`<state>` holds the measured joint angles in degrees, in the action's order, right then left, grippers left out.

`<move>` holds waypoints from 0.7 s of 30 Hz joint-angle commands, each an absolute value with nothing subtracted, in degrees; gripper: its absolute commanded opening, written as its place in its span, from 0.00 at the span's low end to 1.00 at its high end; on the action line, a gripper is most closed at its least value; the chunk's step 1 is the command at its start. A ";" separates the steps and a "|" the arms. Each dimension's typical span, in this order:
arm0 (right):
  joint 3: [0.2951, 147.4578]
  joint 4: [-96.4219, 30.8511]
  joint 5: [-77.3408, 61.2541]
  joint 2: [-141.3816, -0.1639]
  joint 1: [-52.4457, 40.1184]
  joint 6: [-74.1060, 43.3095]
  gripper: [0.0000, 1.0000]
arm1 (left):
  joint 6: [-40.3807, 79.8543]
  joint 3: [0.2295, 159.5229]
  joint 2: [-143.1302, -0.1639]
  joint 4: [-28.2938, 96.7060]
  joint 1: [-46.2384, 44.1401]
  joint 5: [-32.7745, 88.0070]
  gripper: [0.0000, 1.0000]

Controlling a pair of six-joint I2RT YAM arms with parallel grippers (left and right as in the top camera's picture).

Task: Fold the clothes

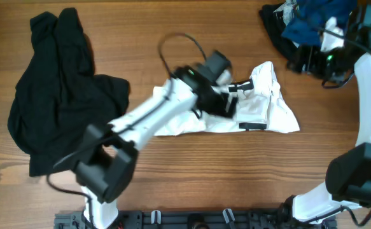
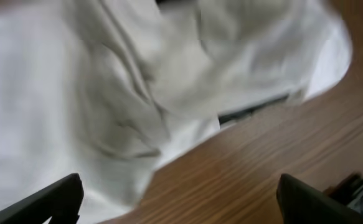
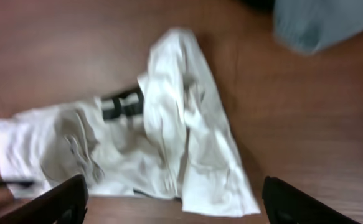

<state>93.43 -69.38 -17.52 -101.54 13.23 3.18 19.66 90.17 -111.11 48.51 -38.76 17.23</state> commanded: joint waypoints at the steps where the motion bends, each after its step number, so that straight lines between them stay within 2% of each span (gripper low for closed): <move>1: 85.56 -66.17 -19.81 -103.96 13.30 6.07 0.95 | 19.77 93.47 -102.41 48.07 -28.88 16.82 1.00; 3: 79.81 -61.36 -21.32 -103.96 13.30 6.42 0.99 | 19.77 93.47 -101.45 48.56 -24.12 16.69 1.00; 6: 74.46 -56.23 -28.71 -105.16 13.30 10.61 1.00 | 19.75 93.45 -101.47 51.46 -18.41 16.67 1.00; 12: 71.55 -51.44 -29.43 -110.78 12.08 10.04 1.00 | 16.49 93.43 -101.47 53.71 -15.86 16.16 1.00; 21: 71.55 -48.14 -10.28 -114.63 12.03 0.14 1.00 | 16.51 93.43 -101.49 54.78 -15.90 13.43 1.00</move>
